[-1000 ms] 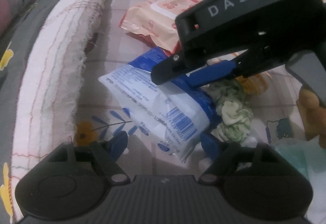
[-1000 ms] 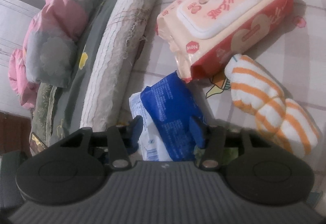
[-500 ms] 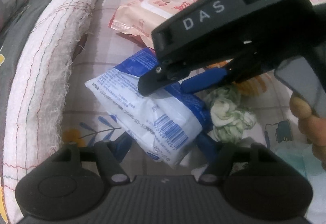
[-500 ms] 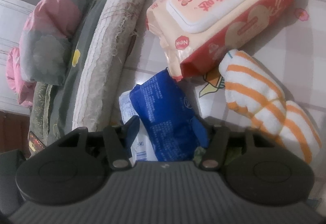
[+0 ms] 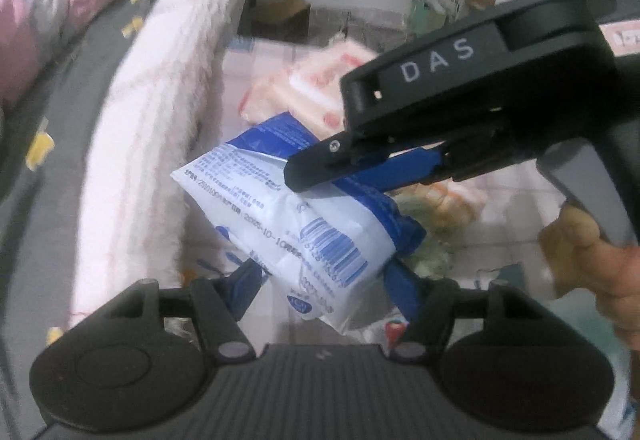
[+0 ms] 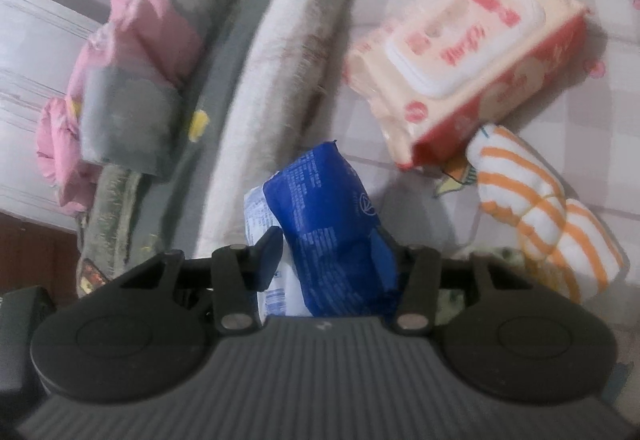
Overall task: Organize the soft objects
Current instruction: 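Lift the wet-wipes pack with the right gripper and carry it into the box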
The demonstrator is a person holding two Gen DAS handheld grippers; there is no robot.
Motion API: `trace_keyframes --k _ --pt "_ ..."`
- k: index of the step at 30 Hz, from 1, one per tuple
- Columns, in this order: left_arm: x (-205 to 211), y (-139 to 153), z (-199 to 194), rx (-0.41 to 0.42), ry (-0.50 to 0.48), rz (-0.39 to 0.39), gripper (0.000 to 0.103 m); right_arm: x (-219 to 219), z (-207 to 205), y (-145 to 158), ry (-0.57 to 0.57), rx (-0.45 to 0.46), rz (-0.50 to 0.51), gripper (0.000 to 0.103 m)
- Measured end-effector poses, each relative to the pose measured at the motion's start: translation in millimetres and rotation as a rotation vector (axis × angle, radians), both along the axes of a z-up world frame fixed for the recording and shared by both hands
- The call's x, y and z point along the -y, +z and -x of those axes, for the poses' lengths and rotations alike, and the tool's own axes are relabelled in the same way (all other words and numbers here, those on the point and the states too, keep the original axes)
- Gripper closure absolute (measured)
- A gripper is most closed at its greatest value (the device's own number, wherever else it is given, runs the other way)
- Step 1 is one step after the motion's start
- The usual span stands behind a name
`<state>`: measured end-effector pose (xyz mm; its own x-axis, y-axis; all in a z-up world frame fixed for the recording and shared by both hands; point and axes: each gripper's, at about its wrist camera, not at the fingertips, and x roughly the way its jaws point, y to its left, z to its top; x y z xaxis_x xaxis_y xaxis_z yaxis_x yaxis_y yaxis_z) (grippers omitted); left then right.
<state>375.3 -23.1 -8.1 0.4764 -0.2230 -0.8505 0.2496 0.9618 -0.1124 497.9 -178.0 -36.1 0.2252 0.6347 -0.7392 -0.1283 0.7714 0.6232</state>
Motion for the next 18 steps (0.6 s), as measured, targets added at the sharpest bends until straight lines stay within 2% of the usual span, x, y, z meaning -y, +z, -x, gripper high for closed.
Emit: trace_keyframes --k 9,13,18 --pt "5.5 67.5 54.9 0.105 -0.032 0.029 0.035 21.0 52.2 70.9 -0.032 0.086 -0.057 0.059" --pt "27.9 91.3 90.4 0.135 -0.094 0.065 0.035 52.2 99.2 102.3 -0.075 0.119 -0.064 0.059" --pt "80.0 108.1 137.7 0.158 -0.222 0.097 0.035 117.6 172.1 132.1 -0.169 0.162 -0.055 0.059"
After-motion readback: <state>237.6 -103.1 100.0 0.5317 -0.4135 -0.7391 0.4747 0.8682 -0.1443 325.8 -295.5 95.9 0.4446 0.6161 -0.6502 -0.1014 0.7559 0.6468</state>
